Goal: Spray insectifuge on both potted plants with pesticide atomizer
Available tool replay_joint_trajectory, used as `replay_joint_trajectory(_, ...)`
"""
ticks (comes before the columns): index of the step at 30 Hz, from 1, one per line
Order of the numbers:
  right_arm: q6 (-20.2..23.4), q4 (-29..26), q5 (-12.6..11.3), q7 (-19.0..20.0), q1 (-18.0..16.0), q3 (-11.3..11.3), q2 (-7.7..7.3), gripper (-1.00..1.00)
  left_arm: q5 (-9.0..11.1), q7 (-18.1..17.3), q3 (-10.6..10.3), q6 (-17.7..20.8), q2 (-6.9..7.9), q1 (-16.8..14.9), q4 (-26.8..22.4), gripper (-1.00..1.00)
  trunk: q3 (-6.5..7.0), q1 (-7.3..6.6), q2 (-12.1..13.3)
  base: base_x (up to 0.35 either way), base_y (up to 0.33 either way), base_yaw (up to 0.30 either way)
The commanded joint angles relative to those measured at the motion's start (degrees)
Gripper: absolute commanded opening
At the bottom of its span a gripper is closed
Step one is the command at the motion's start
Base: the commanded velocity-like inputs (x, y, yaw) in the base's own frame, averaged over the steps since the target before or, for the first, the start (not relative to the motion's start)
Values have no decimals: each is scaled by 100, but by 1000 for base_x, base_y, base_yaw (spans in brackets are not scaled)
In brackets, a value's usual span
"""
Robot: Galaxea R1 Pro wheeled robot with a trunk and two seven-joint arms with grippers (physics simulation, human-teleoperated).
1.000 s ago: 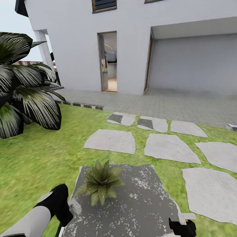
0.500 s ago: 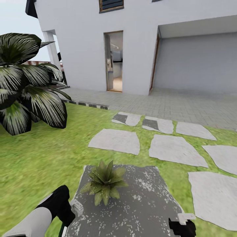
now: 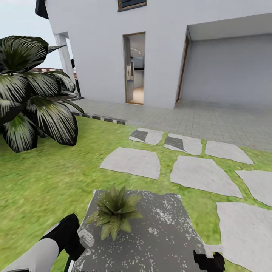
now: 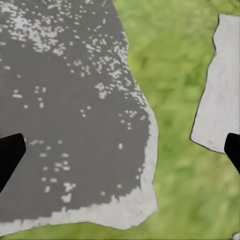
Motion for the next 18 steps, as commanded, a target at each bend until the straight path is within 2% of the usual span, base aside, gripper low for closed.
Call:
replay_joint_trajectory(1,-30,10,60,-15,-8,-39,0,100,-45,-16,47,24,-5,-3,76,-100,-5,-1,-2,0,-13,272)
replay_joint_trajectory(9,-30,10,61,-13,-8,-37,0,100,-35,8,49,20,-10,-3,195,-100,-5,-1,-2,0,-2,257)
replay_joint_trajectory(12,-30,10,61,-14,-9,-42,0,100,-34,8,55,20,-16,-3,203,-100,-5,-1,-2,84,-77,45)
replay_joint_trajectory(18,-30,10,60,-17,-9,-41,0,100,-29,8,49,20,-44,-3,204,-100,-5,-1,-2,71,-250,37)
